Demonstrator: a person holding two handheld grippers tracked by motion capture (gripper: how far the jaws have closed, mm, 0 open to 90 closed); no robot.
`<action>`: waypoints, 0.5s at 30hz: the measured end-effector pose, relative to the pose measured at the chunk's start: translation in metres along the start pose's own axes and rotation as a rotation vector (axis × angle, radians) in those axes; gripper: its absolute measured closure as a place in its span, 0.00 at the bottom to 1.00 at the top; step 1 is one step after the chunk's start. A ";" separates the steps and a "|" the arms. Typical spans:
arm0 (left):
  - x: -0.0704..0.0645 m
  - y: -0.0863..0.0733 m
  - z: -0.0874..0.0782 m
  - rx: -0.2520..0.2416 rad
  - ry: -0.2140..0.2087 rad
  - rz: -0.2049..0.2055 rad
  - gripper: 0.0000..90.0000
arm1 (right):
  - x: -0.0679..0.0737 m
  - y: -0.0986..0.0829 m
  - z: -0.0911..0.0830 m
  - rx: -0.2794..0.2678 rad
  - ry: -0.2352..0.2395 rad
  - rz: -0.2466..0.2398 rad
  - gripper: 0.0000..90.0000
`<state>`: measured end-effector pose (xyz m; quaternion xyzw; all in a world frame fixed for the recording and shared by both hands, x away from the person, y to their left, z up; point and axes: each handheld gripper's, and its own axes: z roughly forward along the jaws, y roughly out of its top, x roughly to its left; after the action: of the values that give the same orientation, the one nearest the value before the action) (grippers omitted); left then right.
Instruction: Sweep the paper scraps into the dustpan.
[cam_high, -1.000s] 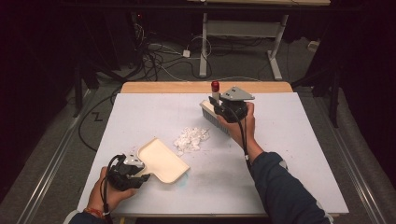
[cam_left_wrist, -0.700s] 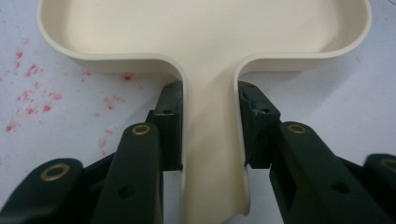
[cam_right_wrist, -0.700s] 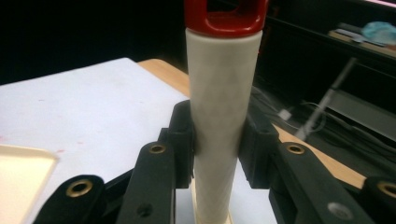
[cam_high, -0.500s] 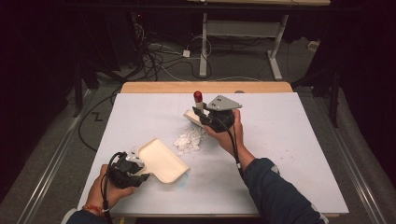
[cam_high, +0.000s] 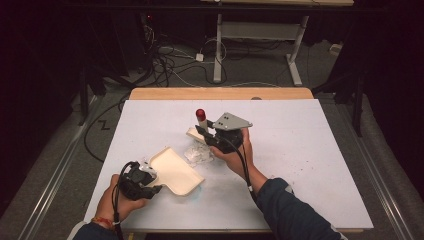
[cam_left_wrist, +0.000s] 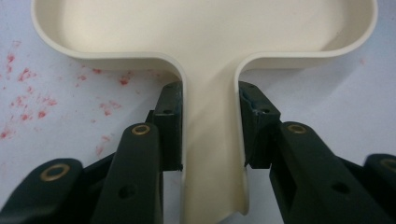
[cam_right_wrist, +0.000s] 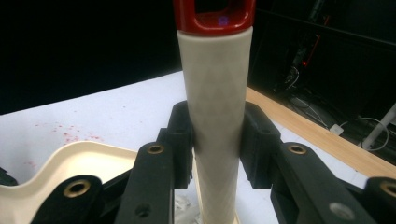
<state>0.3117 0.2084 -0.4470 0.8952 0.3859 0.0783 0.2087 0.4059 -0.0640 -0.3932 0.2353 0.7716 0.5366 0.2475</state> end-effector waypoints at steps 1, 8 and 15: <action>0.000 0.000 0.000 0.001 0.000 -0.001 0.71 | 0.002 0.000 0.000 -0.005 0.008 0.001 0.77; 0.000 0.003 0.002 0.005 0.002 0.007 0.71 | 0.020 0.003 0.001 -0.017 0.053 0.011 0.77; -0.004 0.004 0.006 0.000 0.002 0.003 0.71 | 0.044 0.006 0.000 -0.030 0.106 -0.001 0.77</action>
<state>0.3136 0.2011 -0.4500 0.8957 0.3847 0.0796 0.2080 0.3733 -0.0345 -0.3934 0.2023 0.7757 0.5598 0.2100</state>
